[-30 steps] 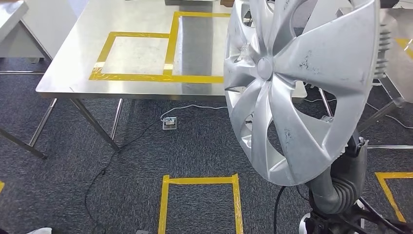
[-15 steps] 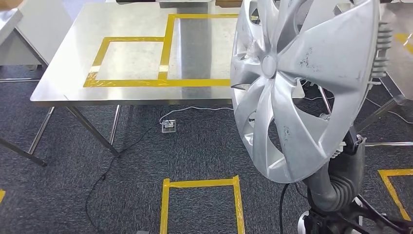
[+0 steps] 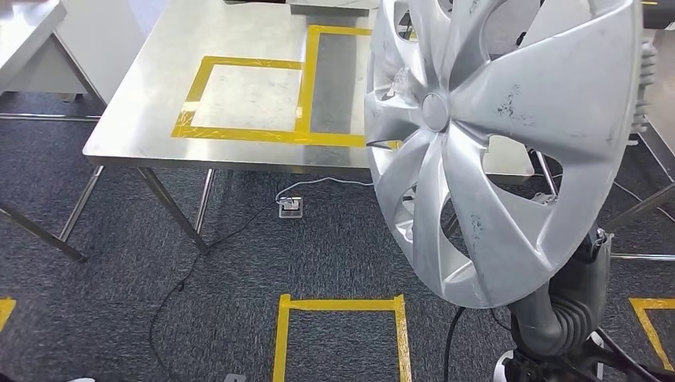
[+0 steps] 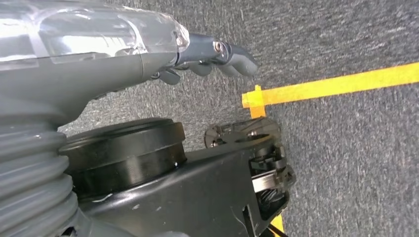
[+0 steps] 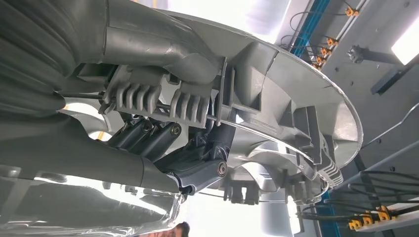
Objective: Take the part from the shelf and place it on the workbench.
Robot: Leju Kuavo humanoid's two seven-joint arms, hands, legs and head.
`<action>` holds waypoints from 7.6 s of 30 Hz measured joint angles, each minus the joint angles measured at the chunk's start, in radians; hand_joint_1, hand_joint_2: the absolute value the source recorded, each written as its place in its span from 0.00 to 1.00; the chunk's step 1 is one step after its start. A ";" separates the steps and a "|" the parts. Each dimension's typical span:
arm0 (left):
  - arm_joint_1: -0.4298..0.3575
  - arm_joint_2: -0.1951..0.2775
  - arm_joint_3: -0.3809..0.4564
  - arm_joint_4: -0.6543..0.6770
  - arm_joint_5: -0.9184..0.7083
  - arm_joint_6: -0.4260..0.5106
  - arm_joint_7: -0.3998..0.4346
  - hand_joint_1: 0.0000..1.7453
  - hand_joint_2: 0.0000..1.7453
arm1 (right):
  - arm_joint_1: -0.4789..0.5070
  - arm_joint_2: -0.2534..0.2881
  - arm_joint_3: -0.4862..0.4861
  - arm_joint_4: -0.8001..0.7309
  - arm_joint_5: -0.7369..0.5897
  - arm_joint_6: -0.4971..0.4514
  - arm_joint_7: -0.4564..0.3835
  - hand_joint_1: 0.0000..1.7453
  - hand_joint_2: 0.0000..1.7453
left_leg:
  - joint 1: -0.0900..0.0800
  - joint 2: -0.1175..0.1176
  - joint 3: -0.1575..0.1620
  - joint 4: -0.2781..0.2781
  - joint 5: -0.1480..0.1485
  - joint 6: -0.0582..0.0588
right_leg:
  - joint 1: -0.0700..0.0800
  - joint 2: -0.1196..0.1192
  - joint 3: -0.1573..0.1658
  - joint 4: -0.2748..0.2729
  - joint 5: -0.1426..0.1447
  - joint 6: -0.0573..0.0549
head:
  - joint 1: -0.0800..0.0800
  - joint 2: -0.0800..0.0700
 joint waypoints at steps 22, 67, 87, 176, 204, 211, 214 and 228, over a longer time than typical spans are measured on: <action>0.001 -0.001 -0.001 0.000 -0.012 0.001 0.007 0.00 1.00 | 0.032 0.000 -0.004 -0.003 0.003 -0.006 -0.006 1.00 1.00 | 0.005 0.001 -0.032 -0.002 0.031 -0.035 | 0.009 0.002 0.196 -0.302 0.074 -0.007 | -0.042 0.000; 0.002 -0.018 -0.003 0.000 -0.016 0.002 0.012 0.00 1.00 | 0.066 -0.015 -0.043 -0.019 0.002 -0.002 -0.013 1.00 1.00 | -0.002 -0.004 0.071 -0.011 -0.047 -0.014 | 0.032 0.006 0.068 -0.256 0.145 -0.043 | 0.011 0.000; 0.004 -0.012 -0.003 0.000 -0.016 0.001 0.012 0.00 1.00 | 0.066 -0.015 -0.043 -0.021 0.002 -0.002 -0.016 1.00 1.00 | 0.004 -0.007 -0.015 -0.009 0.026 -0.002 | 0.018 0.007 0.174 -0.224 0.034 -0.005 | -0.025 0.000; -0.057 -0.042 -0.103 0.000 -0.145 -0.125 0.039 0.00 1.00 | -0.640 -0.338 0.195 0.771 0.949 0.865 0.997 1.00 1.00 | 0.001 0.007 -0.029 -0.014 0.036 -0.022 | 0.006 0.009 0.177 -0.306 0.088 -0.004 | -0.029 0.000; -0.057 -0.041 -0.103 0.000 -0.149 -0.121 0.015 0.00 1.00 | -0.743 -0.262 0.420 0.850 0.860 0.754 0.922 1.00 1.00 | 0.001 0.014 -0.028 -0.015 0.036 -0.022 | 0.006 0.011 0.177 -0.306 0.088 -0.004 | -0.029 0.000; -0.056 -0.041 -0.103 0.000 -0.149 -0.120 0.015 0.00 1.00 | -0.756 -0.240 0.467 0.861 0.860 0.747 0.916 1.00 1.00 | 0.001 0.013 -0.028 -0.015 0.036 -0.022 | 0.006 0.011 0.177 -0.306 0.088 -0.004 | -0.029 0.000; -0.056 -0.041 -0.103 0.000 -0.150 -0.120 0.014 0.00 1.00 | -0.764 -0.234 0.485 0.867 0.860 0.737 0.907 1.00 1.00 | 0.001 0.013 -0.028 -0.015 0.036 -0.022 | 0.006 0.011 0.177 -0.306 0.088 -0.004 | -0.029 0.000; -0.056 -0.041 -0.103 0.000 -0.167 -0.119 0.003 0.00 1.00 | -0.796 -0.209 0.534 0.877 0.850 0.722 0.899 0.00 1.00 | 0.002 0.009 -0.027 -0.015 0.036 -0.022 | 0.006 0.010 0.178 -0.306 0.088 -0.004 | -0.029 0.000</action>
